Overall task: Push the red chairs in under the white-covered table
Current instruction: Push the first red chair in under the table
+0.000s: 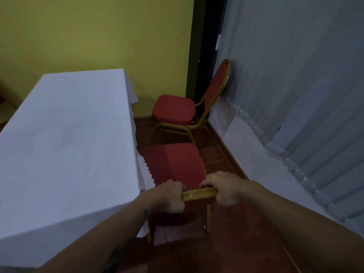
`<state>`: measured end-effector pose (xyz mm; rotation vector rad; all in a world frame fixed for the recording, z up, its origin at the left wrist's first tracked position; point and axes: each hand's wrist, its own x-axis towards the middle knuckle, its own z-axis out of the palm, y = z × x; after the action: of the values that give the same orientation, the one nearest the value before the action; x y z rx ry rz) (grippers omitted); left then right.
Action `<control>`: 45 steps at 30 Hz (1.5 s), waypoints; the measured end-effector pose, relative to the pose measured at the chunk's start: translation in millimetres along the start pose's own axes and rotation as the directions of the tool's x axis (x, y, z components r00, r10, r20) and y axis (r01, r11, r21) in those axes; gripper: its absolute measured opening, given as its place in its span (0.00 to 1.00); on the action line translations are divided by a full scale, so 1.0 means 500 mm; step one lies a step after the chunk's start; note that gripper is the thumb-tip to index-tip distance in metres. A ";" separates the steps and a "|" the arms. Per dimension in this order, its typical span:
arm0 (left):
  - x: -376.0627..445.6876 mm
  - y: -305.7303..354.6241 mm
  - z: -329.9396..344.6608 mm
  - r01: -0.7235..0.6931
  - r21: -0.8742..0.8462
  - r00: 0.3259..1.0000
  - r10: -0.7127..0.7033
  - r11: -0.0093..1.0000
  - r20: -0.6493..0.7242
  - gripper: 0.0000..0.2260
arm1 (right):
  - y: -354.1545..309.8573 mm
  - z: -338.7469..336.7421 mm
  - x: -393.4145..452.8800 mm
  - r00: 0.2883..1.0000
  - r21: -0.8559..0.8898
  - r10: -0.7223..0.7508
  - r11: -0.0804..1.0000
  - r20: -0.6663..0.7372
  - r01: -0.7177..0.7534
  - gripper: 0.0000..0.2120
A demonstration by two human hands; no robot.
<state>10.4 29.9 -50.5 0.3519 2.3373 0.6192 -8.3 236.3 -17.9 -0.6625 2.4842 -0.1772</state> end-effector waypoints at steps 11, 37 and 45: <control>0.124 0.109 -0.030 0.165 -0.108 0.970 -0.182 0.980 -0.162 0.12 | 0.192 -0.087 0.080 0.982 -0.078 -0.186 0.980 -0.002 0.186 0.26; 0.258 0.194 -0.019 0.441 -0.532 0.717 -0.640 0.723 -0.276 0.21 | 0.396 -0.310 0.315 0.949 -0.276 -0.305 0.909 0.075 0.313 0.19; 0.330 0.231 -0.057 0.450 -0.683 0.561 -0.777 0.575 -0.285 0.22 | 0.426 -0.386 0.415 0.904 -0.328 -0.400 0.843 0.150 0.427 0.20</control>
<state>-120.2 185.5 -62.9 -1.0953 2.4034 1.0501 -353.4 316.1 -12.0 -1.3352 2.2844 0.1425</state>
